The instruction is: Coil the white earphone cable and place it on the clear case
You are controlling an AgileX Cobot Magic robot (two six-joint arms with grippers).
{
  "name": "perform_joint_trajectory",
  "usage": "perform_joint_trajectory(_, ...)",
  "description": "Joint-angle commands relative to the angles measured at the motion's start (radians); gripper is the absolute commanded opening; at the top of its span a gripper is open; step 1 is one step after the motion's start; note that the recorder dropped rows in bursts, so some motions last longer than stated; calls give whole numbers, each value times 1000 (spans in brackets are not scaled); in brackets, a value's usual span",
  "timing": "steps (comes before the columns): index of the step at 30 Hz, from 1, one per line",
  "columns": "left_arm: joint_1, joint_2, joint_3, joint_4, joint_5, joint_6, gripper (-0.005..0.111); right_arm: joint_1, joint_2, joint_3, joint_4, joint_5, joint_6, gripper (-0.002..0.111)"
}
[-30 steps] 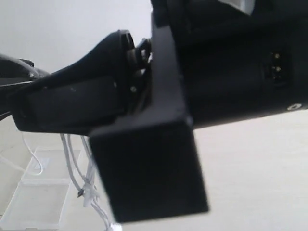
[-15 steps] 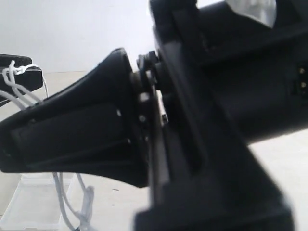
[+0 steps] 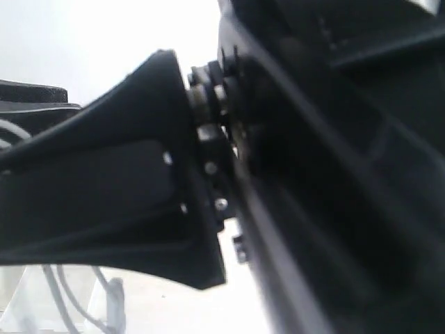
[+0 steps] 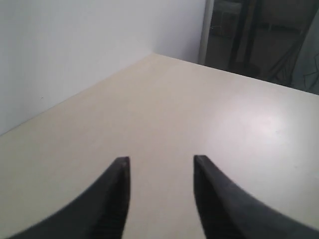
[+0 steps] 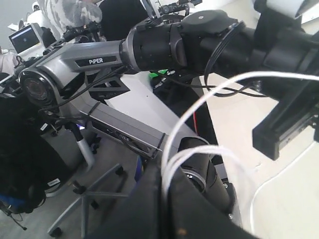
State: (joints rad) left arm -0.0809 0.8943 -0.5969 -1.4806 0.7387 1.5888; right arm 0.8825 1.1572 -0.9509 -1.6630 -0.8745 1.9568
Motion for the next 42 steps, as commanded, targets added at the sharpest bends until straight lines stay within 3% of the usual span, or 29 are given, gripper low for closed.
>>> perform_joint_trajectory(1,1,1,0,-29,29,12,62,2,-4,-7,13,-26,-10,0)
perform_joint_trajectory(12,1,1,0,-10,127,9,67,2,-4,-7,42,-17,-10,0)
perform_joint_trajectory(15,1,1,0,-10,127,-3,78,2,-4,-7,45,-11,-10,0)
perform_joint_trajectory(18,1,-1,0,-10,97,-2,86,2,-4,-7,45,-8,-10,0)
perform_joint_trajectory(28,1,-1,0,-1,-103,-19,86,2,-4,-7,42,3,-1,0)
perform_joint_trajectory(34,1,-1,0,-1,-145,-15,86,2,-4,-7,42,5,1,0)
perform_joint_trajectory(42,1,-1,0,18,45,80,86,2,39,-7,42,28,-5,0)
